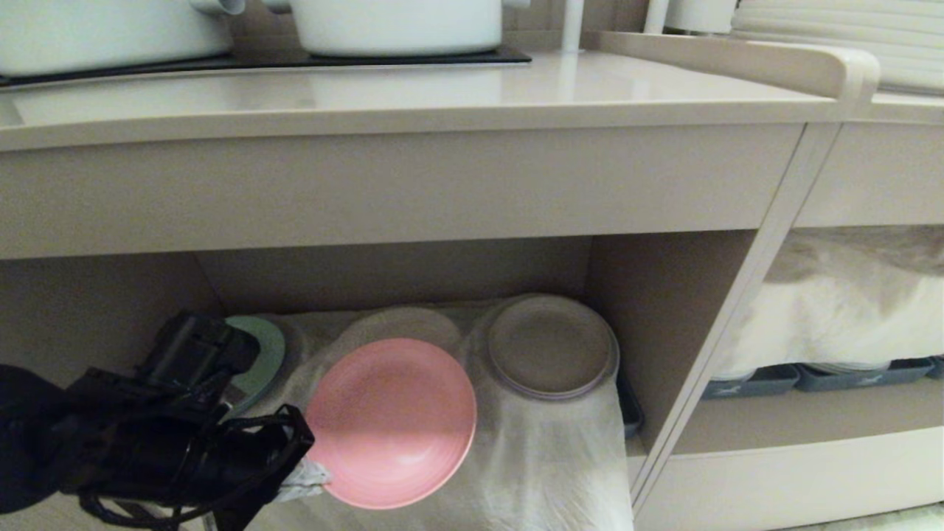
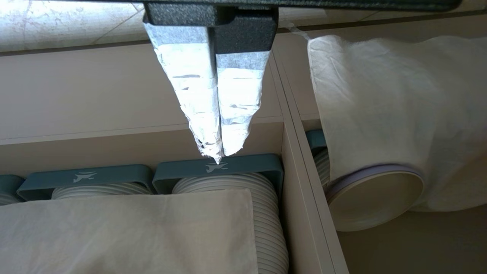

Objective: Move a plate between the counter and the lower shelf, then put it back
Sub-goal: Put the plate in the cupboard

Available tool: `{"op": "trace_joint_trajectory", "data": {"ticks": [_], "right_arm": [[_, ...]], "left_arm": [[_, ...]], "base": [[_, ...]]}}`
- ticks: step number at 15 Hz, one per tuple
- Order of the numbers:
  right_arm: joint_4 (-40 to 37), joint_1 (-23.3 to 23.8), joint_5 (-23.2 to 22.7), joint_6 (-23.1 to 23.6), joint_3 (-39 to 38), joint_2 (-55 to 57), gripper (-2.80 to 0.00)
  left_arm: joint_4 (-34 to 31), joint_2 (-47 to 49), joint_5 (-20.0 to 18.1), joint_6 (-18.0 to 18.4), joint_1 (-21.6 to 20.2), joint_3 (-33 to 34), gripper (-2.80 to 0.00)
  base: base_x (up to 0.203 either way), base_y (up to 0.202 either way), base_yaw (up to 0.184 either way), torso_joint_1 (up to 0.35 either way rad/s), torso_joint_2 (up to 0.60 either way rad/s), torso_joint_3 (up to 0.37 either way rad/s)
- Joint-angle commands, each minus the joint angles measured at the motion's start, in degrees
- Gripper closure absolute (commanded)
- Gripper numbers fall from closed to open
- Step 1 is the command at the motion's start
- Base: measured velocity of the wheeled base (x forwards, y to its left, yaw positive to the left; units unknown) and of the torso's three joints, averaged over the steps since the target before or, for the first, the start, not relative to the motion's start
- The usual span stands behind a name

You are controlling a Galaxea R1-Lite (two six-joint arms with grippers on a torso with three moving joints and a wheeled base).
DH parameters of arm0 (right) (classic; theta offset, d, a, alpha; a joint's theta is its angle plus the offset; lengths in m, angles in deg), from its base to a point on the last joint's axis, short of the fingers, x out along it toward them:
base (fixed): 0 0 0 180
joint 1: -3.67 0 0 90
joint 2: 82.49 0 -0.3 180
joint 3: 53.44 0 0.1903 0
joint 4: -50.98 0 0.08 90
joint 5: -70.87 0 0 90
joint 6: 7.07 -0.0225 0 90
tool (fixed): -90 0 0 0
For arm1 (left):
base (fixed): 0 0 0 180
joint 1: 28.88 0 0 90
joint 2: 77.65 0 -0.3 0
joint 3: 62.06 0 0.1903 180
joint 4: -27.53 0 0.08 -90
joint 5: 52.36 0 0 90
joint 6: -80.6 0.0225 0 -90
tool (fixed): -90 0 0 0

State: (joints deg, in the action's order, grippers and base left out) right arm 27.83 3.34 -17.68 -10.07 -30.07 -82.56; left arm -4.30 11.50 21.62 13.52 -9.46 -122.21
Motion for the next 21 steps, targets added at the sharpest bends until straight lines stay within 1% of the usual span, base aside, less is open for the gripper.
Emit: {"op": "trace_joint_trajectory", "data": {"ticks": [1, 3, 5, 7, 10, 12, 14, 16, 19, 21], "right_arm": [[0.04, -0.02, 0.03, 0.01, 0.0, 0.07, 0.0], [0.04, -0.02, 0.01, 0.01, 0.0, 0.07, 0.0], [0.04, -0.02, 0.0, 0.01, 0.0, 0.07, 0.0], [0.04, -0.02, -0.04, 0.01, 0.0, 0.07, 0.0], [0.04, -0.02, 0.04, 0.01, 0.0, 0.07, 0.0], [0.04, -0.02, -0.03, 0.01, 0.0, 0.07, 0.0], [0.04, -0.02, 0.04, 0.01, 0.0, 0.07, 0.0], [0.04, -0.02, 0.02, 0.01, 0.0, 0.07, 0.0], [0.04, -0.02, 0.02, 0.01, 0.0, 0.07, 0.0], [0.04, -0.02, -0.01, 0.01, 0.0, 0.07, 0.0]], "left_arm": [[0.01, 3.08, 0.25, -2.07, 0.0, -2.09, 0.0], [0.12, 4.72, 1.3, -3.08, -0.79, -3.3, 0.0], [1.33, 5.67, 1.43, -5.41, -1.83, -4.0, 0.0], [2.46, 5.95, 1.43, -6.94, -2.01, -3.9, 0.0], [4.89, 7.34, 1.77, -11.15, -2.19, -3.91, 0.0], [5.55, 8.18, 2.12, -12.69, -2.19, -3.88, 0.0], [6.77, 9.57, 3.7, -14.23, -2.19, -4.55, 0.0], [8.37, 11.07, 6.42, -16.52, -2.19, -5.14, 0.0], [8.67, 12.46, 7.5, -16.63, -2.16, -5.67, 0.0], [8.54, 15.23, 10.92, -16.67, -2.15, -6.18, 0.0]], "base": [[0.0, 0.0, 0.0, 0.0, 0.0, 0.0], [0.0, 0.0, 0.0, 0.0, 0.0, 0.0], [0.0, 0.0, 0.0, 0.0, 0.0, 0.0], [0.0, 0.0, 0.0, 0.0, 0.0, 0.0], [0.0, 0.0, 0.0, 0.0, 0.0, 0.0], [0.0, 0.0, 0.0, 0.0, 0.0, 0.0], [0.0, 0.0, 0.0, 0.0, 0.0, 0.0], [0.0, 0.0, 0.0, 0.0, 0.0, 0.0], [0.0, 0.0, 0.0, 0.0, 0.0, 0.0], [0.0, 0.0, 0.0, 0.0, 0.0, 0.0]]}}
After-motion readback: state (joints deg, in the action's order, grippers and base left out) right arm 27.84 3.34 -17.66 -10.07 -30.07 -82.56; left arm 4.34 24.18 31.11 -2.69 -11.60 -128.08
